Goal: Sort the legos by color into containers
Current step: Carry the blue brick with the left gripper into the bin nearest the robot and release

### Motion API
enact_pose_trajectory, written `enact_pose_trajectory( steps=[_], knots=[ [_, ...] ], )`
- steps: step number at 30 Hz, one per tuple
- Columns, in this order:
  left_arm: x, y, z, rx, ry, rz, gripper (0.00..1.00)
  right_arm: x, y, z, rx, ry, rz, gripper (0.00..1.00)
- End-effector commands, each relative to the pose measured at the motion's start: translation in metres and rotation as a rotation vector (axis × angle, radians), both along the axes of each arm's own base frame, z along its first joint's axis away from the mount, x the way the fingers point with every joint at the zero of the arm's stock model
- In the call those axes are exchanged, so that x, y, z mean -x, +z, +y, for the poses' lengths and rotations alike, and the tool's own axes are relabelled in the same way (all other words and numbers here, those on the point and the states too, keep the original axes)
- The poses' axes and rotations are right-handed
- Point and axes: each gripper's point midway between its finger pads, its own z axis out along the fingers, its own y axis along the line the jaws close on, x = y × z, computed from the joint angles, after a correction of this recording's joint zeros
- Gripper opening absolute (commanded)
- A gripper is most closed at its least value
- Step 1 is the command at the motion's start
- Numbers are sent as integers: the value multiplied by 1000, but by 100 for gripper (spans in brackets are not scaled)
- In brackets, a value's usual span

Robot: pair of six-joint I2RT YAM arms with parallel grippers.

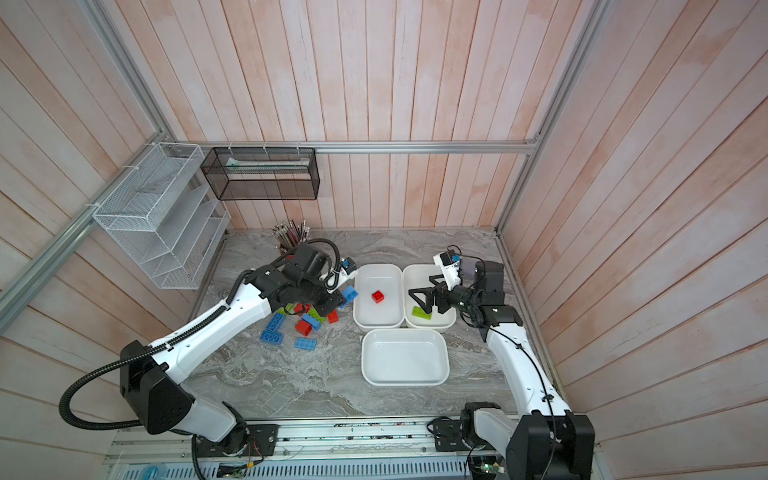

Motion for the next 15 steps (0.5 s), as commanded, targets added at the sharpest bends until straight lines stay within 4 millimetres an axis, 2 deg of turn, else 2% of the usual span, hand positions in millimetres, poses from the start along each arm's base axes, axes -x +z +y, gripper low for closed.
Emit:
enact_pose_trajectory(
  steps=[1,5,8,9,12,15],
  knots=[
    [22,9,-40,117,4,35,25,-2,7,-10,0,-55,2,98],
    [49,-19,-84,142,-49,106,24,1,1,-17,5,-87,14,98],
    [65,-47,-104,135,-92,176,24,4,0,-23,4,-109,8,98],
    [76,-58,-111,115,-127,195,23,4,2,-25,6,-118,4,98],
    [88,-90,-118,41,-156,232,23,6,2,-30,8,-130,4,98],
    [94,-112,-121,-5,-167,250,24,7,2,-29,1,-127,3,98]
  ],
)
